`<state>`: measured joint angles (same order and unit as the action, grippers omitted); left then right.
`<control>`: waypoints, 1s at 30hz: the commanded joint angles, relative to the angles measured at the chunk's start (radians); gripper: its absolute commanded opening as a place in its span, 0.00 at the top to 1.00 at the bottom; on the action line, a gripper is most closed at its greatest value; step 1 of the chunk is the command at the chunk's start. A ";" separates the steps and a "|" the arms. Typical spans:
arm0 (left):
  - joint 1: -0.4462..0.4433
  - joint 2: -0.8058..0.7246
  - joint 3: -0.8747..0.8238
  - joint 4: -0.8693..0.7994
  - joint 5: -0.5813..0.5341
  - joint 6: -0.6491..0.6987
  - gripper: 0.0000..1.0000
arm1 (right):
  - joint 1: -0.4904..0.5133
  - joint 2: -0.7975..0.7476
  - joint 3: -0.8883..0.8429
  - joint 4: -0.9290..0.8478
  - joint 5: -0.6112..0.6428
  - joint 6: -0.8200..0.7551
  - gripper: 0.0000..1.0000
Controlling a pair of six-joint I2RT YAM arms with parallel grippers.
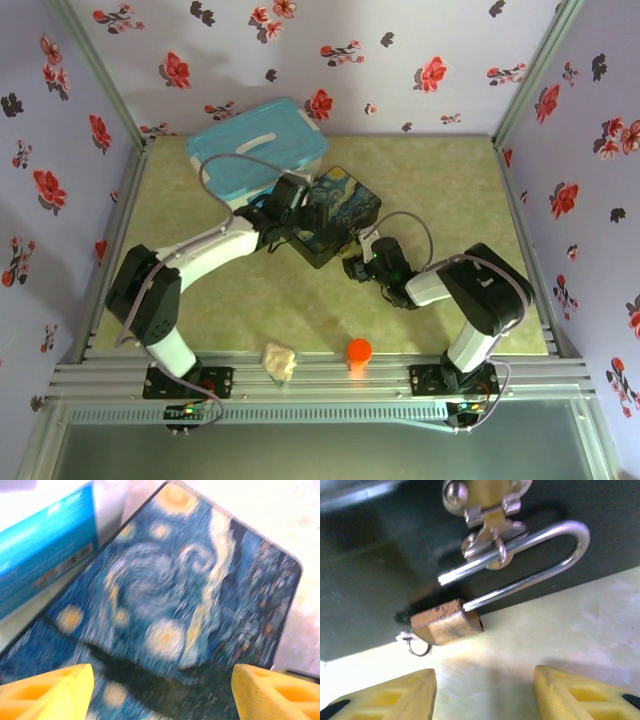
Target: Unlock the padlock with the key
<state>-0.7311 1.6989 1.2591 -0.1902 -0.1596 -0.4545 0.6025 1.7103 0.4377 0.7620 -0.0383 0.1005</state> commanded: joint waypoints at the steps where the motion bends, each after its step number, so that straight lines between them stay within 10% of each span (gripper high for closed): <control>1: -0.005 0.123 0.111 -0.082 0.029 0.074 0.27 | -0.003 0.084 -0.043 0.220 -0.097 -0.122 0.48; 11: -0.002 0.382 0.356 -0.175 0.017 0.117 0.28 | 0.005 0.160 0.014 0.210 -0.064 -0.146 0.43; 25: -0.041 0.433 0.155 -0.065 0.121 0.144 0.38 | 0.035 0.264 0.039 0.423 0.159 0.004 0.63; 30: -0.088 0.451 0.146 -0.074 0.127 0.210 0.39 | -0.051 0.270 0.006 0.568 0.049 0.130 0.69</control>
<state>-0.7513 2.0487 1.4757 -0.0555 -0.1535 -0.2741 0.5987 1.9606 0.4450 1.2129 0.0238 0.1246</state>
